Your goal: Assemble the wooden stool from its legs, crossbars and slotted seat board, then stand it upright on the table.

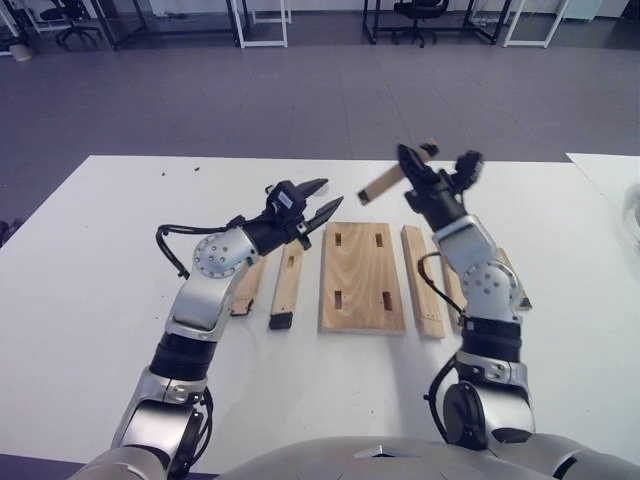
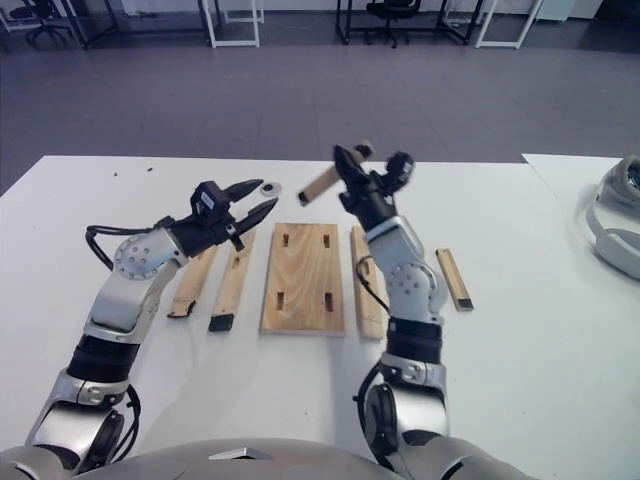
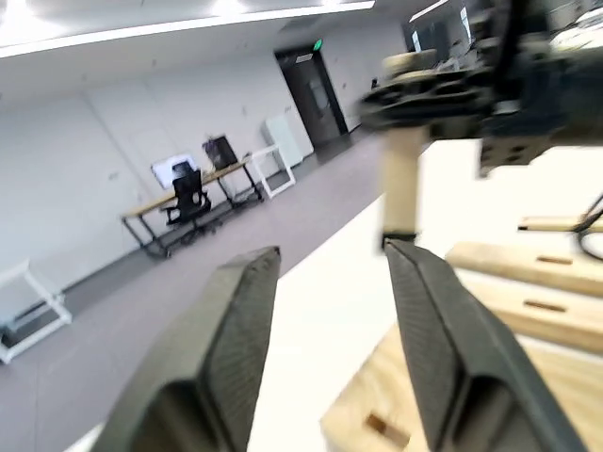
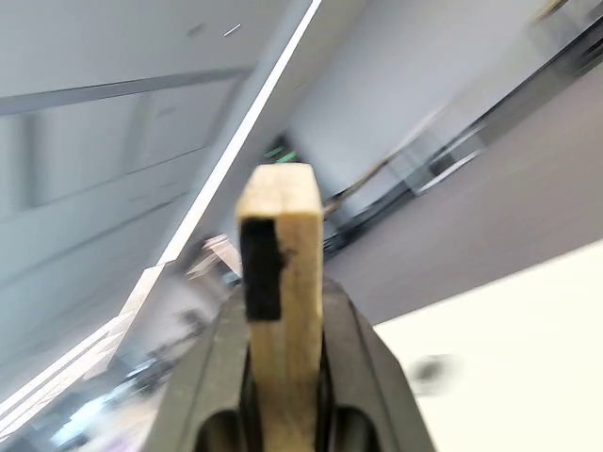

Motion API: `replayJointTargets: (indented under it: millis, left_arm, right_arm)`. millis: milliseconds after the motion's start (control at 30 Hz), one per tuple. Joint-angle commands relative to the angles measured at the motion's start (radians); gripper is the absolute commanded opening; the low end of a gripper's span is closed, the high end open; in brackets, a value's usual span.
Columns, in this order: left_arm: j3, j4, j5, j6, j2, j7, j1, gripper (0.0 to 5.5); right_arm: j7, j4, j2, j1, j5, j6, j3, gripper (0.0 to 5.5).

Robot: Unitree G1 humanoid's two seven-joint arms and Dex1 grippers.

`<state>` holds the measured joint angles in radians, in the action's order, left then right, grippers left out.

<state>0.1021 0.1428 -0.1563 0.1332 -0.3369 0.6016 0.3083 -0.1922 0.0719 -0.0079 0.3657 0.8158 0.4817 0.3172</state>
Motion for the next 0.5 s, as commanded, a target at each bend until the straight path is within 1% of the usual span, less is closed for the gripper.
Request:
replayJointTargets:
  millis: [33,67,100,200,267,400,500]
  left_arm:
    - [-0.112,0.016,-0.022,0.053,0.000,-0.101,-0.097,2.67]
    - [-0.134,0.014,-0.033,0.066,0.018,-0.132,-0.111,2.83]
    - [-0.153,0.009,-0.047,0.079,0.038,-0.160,-0.119,2.88]
    - [-0.179,0.006,-0.080,0.108,0.073,-0.201,-0.122,2.88]
    - [-0.182,0.009,-0.083,0.117,0.080,-0.216,-0.126,2.88]
    - [-0.192,0.009,-0.083,0.121,0.082,-0.233,-0.138,2.88]
    - [-0.192,0.004,-0.082,0.119,0.079,-0.234,-0.136,2.88]
  right_arm:
    - [0.008,0.081,-0.036,-0.181,-0.044,-0.037,0.042,0.40]
    - [0.003,0.079,-0.043,-0.207,-0.065,-0.044,0.031,0.40]
    - [-0.001,0.064,-0.049,-0.226,-0.103,-0.062,0.013,0.40]
    - [-0.004,0.038,-0.047,-0.265,-0.226,-0.132,-0.061,0.40]
    - [-0.002,0.054,-0.035,-0.300,-0.267,-0.165,-0.087,0.40]
    - [0.002,0.069,-0.034,-0.328,-0.310,-0.205,-0.103,0.40]
    - [-0.009,0.085,-0.036,-0.336,-0.305,-0.214,-0.101,0.40]
